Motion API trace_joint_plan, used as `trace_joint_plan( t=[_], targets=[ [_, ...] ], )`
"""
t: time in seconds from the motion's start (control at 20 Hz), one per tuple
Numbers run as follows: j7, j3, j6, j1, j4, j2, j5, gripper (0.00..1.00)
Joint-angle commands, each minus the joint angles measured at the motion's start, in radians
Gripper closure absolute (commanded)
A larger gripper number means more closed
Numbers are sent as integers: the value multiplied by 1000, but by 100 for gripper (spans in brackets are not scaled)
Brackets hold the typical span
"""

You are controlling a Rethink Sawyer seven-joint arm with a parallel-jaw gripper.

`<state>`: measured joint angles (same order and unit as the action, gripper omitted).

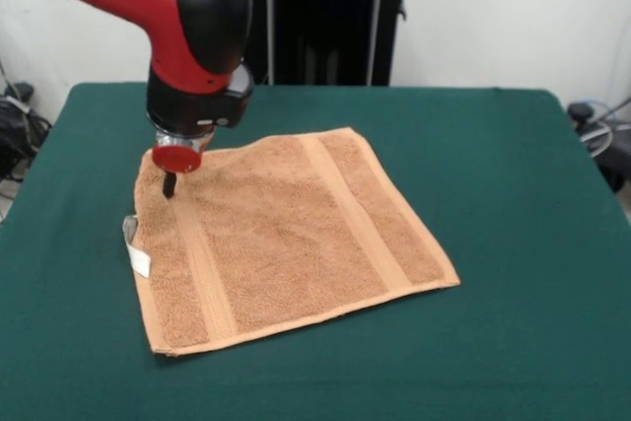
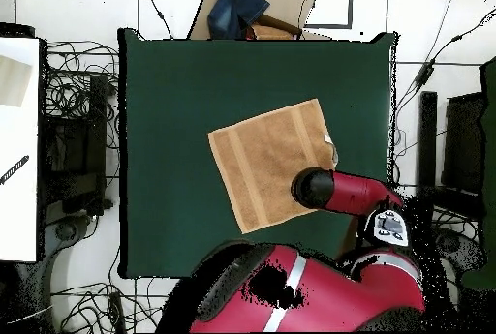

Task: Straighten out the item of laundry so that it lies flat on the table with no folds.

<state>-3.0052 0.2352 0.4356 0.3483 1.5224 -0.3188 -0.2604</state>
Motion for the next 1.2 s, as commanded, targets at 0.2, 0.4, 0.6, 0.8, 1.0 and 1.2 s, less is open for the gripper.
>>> trace_joint_plan(
  t=[0.2, 0.4, 0.6, 0.8, 1.0, 1.2],
  targets=[
    [137, -86, -23, 54, 16, 33, -90, 0],
    [140, -89, -6, 58, 18, 18, -97, 0],
    [131, -90, -2, 55, 13, 20, -99, 0],
    [135, -88, 21, 52, 27, -9, -101, 0],
    [139, -91, 30, 56, 31, -19, -105, 0],
    [116, -95, 10, 49, 25, 5, -102, 0]
  ],
)
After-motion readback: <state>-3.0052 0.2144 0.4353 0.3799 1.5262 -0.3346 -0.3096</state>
